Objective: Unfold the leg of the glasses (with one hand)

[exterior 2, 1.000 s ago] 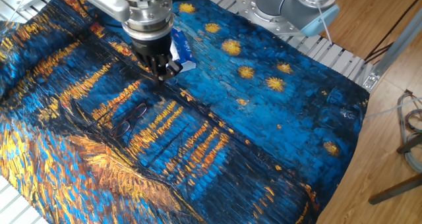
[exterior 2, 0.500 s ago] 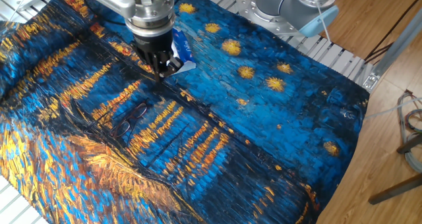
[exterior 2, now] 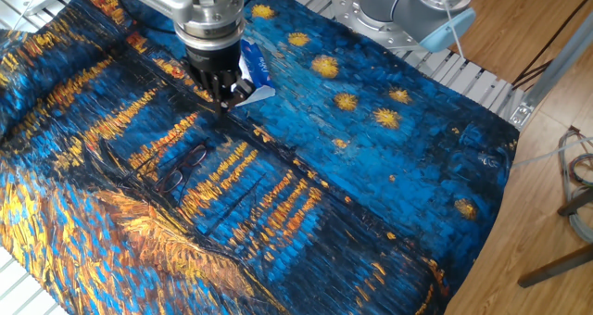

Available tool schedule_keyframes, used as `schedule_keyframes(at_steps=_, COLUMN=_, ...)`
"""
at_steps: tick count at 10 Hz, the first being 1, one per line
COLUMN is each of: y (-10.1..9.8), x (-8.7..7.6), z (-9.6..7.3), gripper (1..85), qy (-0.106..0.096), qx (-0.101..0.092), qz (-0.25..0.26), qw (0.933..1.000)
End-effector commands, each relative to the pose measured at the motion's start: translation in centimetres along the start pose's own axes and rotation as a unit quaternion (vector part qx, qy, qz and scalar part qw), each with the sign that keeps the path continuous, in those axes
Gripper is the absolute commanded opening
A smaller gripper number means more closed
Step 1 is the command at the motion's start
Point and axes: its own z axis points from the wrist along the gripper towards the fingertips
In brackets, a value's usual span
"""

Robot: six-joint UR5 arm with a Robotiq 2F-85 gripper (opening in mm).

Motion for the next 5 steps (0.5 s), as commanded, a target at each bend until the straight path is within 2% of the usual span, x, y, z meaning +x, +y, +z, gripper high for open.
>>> schedule_keyframes(at_steps=1, y=1.0, x=-0.1, z=-0.1, gripper=1.0, qy=-0.004, qx=-0.022, qz=-0.002, qw=0.9997)
schedule_keyframes(at_steps=2, y=0.9, x=0.1, z=-0.1, gripper=1.0, qy=0.001, qx=-0.019, qz=-0.005, qw=0.9998)
schedule_keyframes(at_steps=3, y=0.3, x=0.0, z=-0.1, gripper=1.0, qy=-0.002, qx=-0.007, qz=-0.013, qw=0.9999)
schedule_keyframes(at_steps=4, y=0.3, x=-0.4, z=-0.1, gripper=1.0, qy=-0.009, qx=-0.008, qz=-0.019, qw=0.9997)
schedule_keyframes(at_steps=5, y=1.0, x=-1.1, z=-0.2, gripper=1.0, qy=-0.022, qx=-0.020, qz=-0.028, qw=0.9992)
